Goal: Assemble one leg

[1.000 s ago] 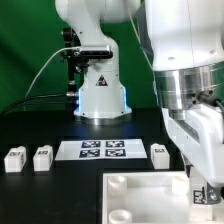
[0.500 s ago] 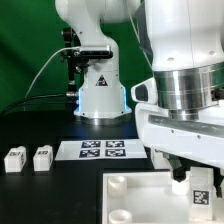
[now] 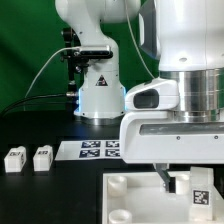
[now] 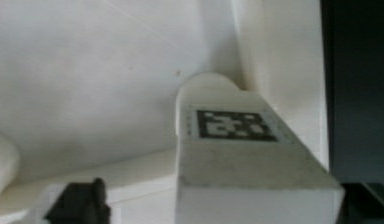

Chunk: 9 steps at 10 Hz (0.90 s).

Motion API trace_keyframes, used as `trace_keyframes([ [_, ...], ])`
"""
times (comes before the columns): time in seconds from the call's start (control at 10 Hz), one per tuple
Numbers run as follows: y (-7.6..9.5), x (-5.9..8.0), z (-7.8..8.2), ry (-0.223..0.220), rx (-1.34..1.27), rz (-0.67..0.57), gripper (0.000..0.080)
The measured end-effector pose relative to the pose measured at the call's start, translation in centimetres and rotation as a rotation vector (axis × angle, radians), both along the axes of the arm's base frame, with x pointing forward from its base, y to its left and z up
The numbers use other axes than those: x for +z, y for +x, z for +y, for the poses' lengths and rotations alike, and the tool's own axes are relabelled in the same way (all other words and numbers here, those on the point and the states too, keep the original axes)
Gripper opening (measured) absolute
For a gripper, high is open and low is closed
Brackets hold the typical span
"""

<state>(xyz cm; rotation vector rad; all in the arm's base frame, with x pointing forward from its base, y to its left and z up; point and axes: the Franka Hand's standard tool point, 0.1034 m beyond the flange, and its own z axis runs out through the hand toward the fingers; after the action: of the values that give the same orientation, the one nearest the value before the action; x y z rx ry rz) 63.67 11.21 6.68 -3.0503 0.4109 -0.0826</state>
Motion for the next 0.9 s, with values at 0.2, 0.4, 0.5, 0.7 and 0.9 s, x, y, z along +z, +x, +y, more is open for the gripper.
trace_keyframes([
  [0.2,-0.02,-0.03,0.04,0.007,-0.075,0.005,0.0403],
  [0.4,-0.03,-0.05,0.04,0.022,-0.307,0.018,0.0291],
  [0.5,-0.05,-0.06,-0.01,0.029,-0.403,0.025,0.0291],
  [0.7,-0.12,0.28,-0.05,0.043,-0.808,0.083,0.0291],
  [0.9,-0.34,-0.03,-0.1,0.104,-1.361,0.145,0.0291],
])
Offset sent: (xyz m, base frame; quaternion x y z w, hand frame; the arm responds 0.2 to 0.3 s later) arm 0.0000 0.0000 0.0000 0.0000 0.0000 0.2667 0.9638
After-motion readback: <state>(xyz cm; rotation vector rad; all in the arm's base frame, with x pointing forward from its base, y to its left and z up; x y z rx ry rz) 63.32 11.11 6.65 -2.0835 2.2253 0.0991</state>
